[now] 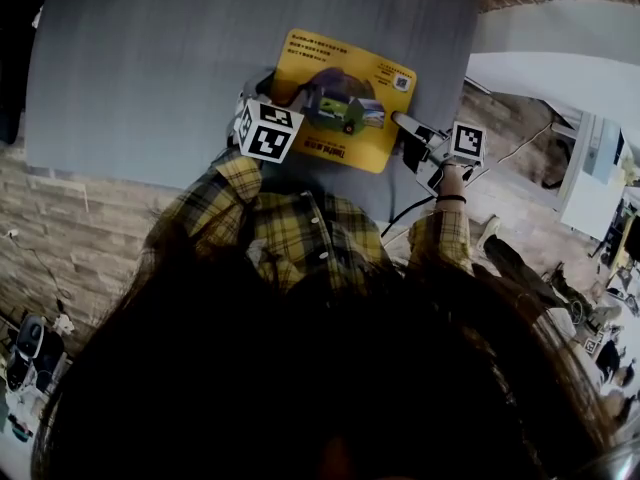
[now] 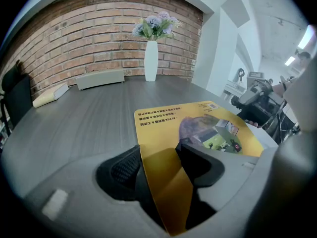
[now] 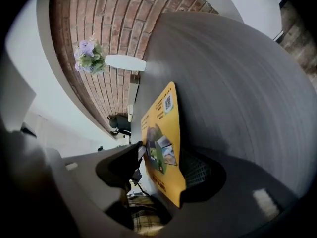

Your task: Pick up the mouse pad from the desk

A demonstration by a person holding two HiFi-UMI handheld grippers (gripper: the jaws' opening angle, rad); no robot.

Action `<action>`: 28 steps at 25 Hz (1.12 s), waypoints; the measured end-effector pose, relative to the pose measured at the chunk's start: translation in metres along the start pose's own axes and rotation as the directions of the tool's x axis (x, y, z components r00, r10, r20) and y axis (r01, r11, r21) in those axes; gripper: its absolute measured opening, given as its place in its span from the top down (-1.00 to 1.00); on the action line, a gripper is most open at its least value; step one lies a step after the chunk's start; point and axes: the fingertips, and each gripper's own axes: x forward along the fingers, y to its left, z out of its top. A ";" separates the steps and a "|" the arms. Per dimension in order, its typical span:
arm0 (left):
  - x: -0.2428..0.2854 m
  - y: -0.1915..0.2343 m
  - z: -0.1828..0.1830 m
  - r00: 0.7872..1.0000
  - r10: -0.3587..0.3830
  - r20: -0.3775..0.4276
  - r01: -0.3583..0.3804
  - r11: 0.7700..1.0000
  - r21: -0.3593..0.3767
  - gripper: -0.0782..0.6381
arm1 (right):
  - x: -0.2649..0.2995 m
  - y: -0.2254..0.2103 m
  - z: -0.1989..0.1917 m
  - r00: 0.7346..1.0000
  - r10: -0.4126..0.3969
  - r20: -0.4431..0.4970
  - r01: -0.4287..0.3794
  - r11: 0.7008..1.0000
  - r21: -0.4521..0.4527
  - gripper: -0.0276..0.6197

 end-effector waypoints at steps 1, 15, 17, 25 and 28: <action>0.000 0.000 0.000 1.000 0.000 0.001 0.000 1.000 0.001 0.03 | 0.001 0.001 -0.002 1.000 0.017 -0.013 -0.017 1.000 -0.026 0.08; 0.000 0.000 0.000 1.000 -0.002 -0.001 0.002 1.000 -0.003 0.03 | 0.048 0.035 -0.013 0.968 0.191 -0.163 -0.216 0.964 -0.154 0.24; 0.001 -0.001 0.000 1.000 -0.003 0.000 0.003 1.000 -0.004 0.03 | 0.056 0.037 -0.013 0.967 0.187 -0.171 -0.214 0.964 -0.155 0.30; -0.001 0.000 0.001 1.000 0.000 0.000 0.000 1.000 -0.004 0.03 | 0.061 0.024 -0.011 0.986 0.084 -0.146 -0.113 0.971 -0.208 0.84; -0.001 0.000 0.000 1.000 0.001 -0.002 -0.001 1.000 -0.005 0.03 | 0.061 0.019 -0.010 0.986 0.076 -0.148 -0.102 0.979 -0.178 0.87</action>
